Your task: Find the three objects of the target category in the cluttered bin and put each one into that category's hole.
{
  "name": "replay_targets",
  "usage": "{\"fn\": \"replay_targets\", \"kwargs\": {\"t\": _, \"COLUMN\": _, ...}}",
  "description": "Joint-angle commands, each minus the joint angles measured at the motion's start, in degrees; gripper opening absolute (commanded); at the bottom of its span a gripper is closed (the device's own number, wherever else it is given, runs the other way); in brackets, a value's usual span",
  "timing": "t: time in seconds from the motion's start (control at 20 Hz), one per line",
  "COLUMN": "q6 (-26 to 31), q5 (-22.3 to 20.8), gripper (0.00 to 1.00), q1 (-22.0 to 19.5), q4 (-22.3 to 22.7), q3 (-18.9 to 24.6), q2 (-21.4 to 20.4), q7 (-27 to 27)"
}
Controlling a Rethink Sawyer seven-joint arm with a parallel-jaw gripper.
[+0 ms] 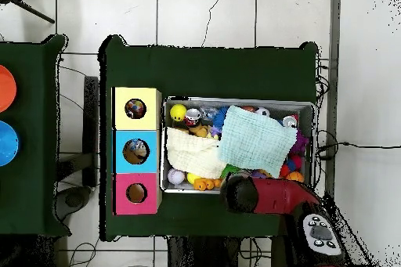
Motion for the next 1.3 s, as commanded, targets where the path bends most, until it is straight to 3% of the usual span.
{"fn": "replay_targets", "kwargs": {"t": 0.05, "q6": -6.2, "q5": -0.8, "gripper": 0.0, "q1": -0.2, "q4": 2.8, "q3": 2.9, "q2": 2.5, "q7": 6.4}}
{"fn": "replay_targets", "kwargs": {"t": 0.3, "q6": -5.5, "q5": 0.3, "gripper": 0.0, "q1": -0.5, "q4": 3.4, "q3": 5.1, "q2": 0.8, "q7": 5.6}}
{"fn": "replay_targets", "kwargs": {"t": 0.5, "q6": -3.4, "q5": 1.2, "gripper": 0.0, "q1": -1.2, "q4": 3.9, "q3": 8.9, "q2": -3.4, "q7": 3.2}}
{"fn": "replay_targets", "kwargs": {"t": 0.7, "q6": 2.5, "q5": 2.9, "gripper": 0.0, "q1": -0.5, "q4": 3.7, "q3": 10.8, "q2": -9.2, "q7": 1.1}}
{"fn": "replay_targets", "kwargs": {"t": 0.95, "q6": 7.5, "q5": 5.1, "gripper": 0.0, "q1": 1.4, "q4": 4.0, "q3": 10.4, "q2": -12.1, "q7": 2.2}}
{"fn": "replay_targets", "kwargs": {"t": 1.3, "q6": 9.1, "q5": 5.5, "gripper": 0.0, "q1": 3.8, "q4": 3.7, "q3": 7.9, "q2": -13.6, "q7": 3.8}}
